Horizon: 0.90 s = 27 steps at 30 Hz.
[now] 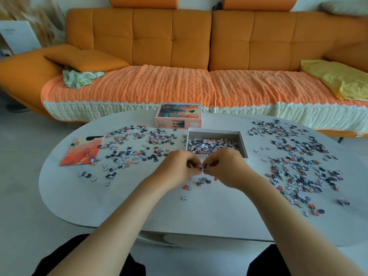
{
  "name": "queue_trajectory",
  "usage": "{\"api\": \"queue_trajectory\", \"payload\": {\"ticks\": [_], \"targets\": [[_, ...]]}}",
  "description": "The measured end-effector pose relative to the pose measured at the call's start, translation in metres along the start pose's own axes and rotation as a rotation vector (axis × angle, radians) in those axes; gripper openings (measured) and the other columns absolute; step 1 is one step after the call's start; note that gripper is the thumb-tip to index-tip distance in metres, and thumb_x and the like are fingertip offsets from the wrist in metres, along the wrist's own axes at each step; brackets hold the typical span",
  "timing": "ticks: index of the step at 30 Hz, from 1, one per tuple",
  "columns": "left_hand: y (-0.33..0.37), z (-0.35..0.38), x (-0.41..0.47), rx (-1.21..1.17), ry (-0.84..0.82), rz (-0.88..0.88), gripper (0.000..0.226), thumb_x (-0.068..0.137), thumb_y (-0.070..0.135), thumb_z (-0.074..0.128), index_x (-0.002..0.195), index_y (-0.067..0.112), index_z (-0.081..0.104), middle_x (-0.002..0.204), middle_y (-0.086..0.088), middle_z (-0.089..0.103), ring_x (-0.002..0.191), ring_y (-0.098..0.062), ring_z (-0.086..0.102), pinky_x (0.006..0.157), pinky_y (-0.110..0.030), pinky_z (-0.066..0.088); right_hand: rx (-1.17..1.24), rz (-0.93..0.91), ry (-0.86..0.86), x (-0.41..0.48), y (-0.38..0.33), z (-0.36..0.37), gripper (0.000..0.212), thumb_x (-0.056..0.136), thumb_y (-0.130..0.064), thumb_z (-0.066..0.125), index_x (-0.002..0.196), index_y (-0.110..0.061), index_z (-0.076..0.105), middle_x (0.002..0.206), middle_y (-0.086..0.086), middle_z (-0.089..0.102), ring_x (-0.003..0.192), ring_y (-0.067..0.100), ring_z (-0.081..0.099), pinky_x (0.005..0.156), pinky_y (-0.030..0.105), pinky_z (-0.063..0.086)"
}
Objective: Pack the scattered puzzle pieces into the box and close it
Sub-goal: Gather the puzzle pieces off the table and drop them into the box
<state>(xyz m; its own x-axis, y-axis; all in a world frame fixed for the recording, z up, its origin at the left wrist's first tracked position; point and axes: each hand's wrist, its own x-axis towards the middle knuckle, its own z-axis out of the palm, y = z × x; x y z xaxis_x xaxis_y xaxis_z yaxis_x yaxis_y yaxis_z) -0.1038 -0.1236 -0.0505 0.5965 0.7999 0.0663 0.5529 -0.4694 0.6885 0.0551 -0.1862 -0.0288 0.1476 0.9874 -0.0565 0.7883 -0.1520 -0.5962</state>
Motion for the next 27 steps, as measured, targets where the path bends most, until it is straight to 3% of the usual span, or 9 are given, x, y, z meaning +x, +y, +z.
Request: {"api": "queue_trajectory", "payload": {"ticks": [4, 7, 9, 12, 15, 19, 23, 25, 27], "targets": [[0.011, -0.011, 0.025, -0.045, 0.123, 0.032, 0.007, 0.082, 0.025, 0.076, 0.084, 0.024, 0.07, 0.072, 0.015, 0.061, 0.061, 0.004, 0.052, 0.052, -0.009, 0.035, 0.1, -0.055, 0.203, 0.015, 0.002, -0.014, 0.002, 0.081, -0.016, 0.074, 0.081, -0.017, 0.075, 0.072, 0.006, 0.07, 0.063, 0.023, 0.066, 0.062, 0.033, 0.056], [0.013, -0.009, 0.047, -0.044, 0.186, 0.058, 0.008, 0.083, 0.022, 0.076, 0.09, 0.023, 0.071, 0.078, 0.014, 0.063, 0.071, -0.001, 0.058, 0.06, -0.014, 0.038, 0.054, -0.109, 0.344, 0.032, 0.007, -0.017, 0.006, 0.082, -0.015, 0.073, 0.087, -0.017, 0.076, 0.073, -0.004, 0.064, 0.066, 0.014, 0.06, 0.057, 0.012, 0.045], [0.009, -0.004, 0.058, -0.039, 0.207, 0.081, 0.014, 0.084, 0.019, 0.074, 0.097, 0.021, 0.072, 0.084, 0.012, 0.065, 0.075, -0.002, 0.06, 0.065, -0.017, 0.042, 0.024, -0.123, 0.341, 0.04, 0.012, -0.019, 0.016, 0.087, -0.016, 0.068, 0.098, -0.024, 0.077, 0.071, -0.013, 0.058, 0.063, 0.004, 0.053, 0.055, 0.008, 0.04], [0.002, 0.002, 0.068, -0.037, 0.178, 0.113, 0.037, 0.085, 0.021, 0.074, 0.121, 0.02, 0.066, 0.104, 0.007, 0.069, 0.086, -0.005, 0.062, 0.08, -0.022, 0.049, -0.093, -0.115, 0.181, 0.046, 0.024, -0.017, 0.026, 0.096, -0.025, 0.057, 0.115, -0.038, 0.069, 0.076, -0.004, 0.065, 0.066, 0.013, 0.058, 0.058, 0.023, 0.046], [-0.004, 0.001, 0.072, 0.031, 0.143, 0.176, 0.036, 0.084, 0.023, 0.075, 0.12, 0.021, 0.067, 0.109, 0.007, 0.067, 0.094, -0.006, 0.06, 0.086, -0.024, 0.048, -0.144, -0.128, 0.169, 0.045, 0.032, -0.018, 0.028, 0.097, -0.022, 0.053, 0.117, -0.035, 0.068, 0.089, 0.0, 0.07, 0.078, 0.02, 0.061, 0.07, 0.034, 0.052], [-0.013, 0.0, 0.065, 0.321, 0.152, 0.309, 0.013, 0.088, 0.035, 0.068, 0.096, 0.026, 0.073, 0.088, 0.013, 0.063, 0.085, -0.009, 0.054, 0.082, -0.035, 0.047, -0.111, -0.177, 0.163, 0.038, 0.033, -0.017, 0.022, 0.096, -0.025, 0.054, 0.108, -0.029, 0.073, 0.093, -0.01, 0.066, 0.085, 0.014, 0.059, 0.077, 0.032, 0.049], [-0.019, -0.002, 0.051, 0.371, 0.074, 0.32, 0.026, 0.093, 0.041, 0.058, 0.113, 0.029, 0.069, 0.104, 0.012, 0.067, 0.099, -0.012, 0.054, 0.089, -0.032, 0.038, -0.201, -0.221, 0.035, 0.032, 0.035, -0.009, 0.027, 0.098, -0.031, 0.048, 0.102, -0.022, 0.073, 0.084, -0.001, 0.067, 0.08, 0.019, 0.06, 0.071, 0.035, 0.049], [-0.02, -0.004, 0.043, 0.36, 0.106, 0.326, 0.035, 0.092, 0.037, 0.061, 0.125, 0.024, 0.063, 0.118, 0.009, 0.064, 0.112, -0.012, 0.051, 0.097, -0.03, 0.036, -0.161, -0.256, 0.085, 0.028, 0.035, -0.01, 0.023, 0.097, -0.027, 0.052, 0.107, -0.026, 0.072, 0.086, -0.004, 0.067, 0.08, 0.016, 0.06, 0.07, 0.03, 0.048], [-0.019, -0.007, 0.034, 0.353, 0.175, 0.354, 0.04, 0.09, 0.031, 0.064, 0.129, 0.021, 0.06, 0.122, 0.007, 0.061, 0.116, -0.012, 0.049, 0.1, -0.029, 0.037, -0.18, -0.338, 0.224, 0.025, 0.034, -0.01, 0.023, 0.093, -0.019, 0.059, 0.111, -0.025, 0.072, 0.099, -0.002, 0.068, 0.094, 0.019, 0.059, 0.082, 0.032, 0.049]]}}
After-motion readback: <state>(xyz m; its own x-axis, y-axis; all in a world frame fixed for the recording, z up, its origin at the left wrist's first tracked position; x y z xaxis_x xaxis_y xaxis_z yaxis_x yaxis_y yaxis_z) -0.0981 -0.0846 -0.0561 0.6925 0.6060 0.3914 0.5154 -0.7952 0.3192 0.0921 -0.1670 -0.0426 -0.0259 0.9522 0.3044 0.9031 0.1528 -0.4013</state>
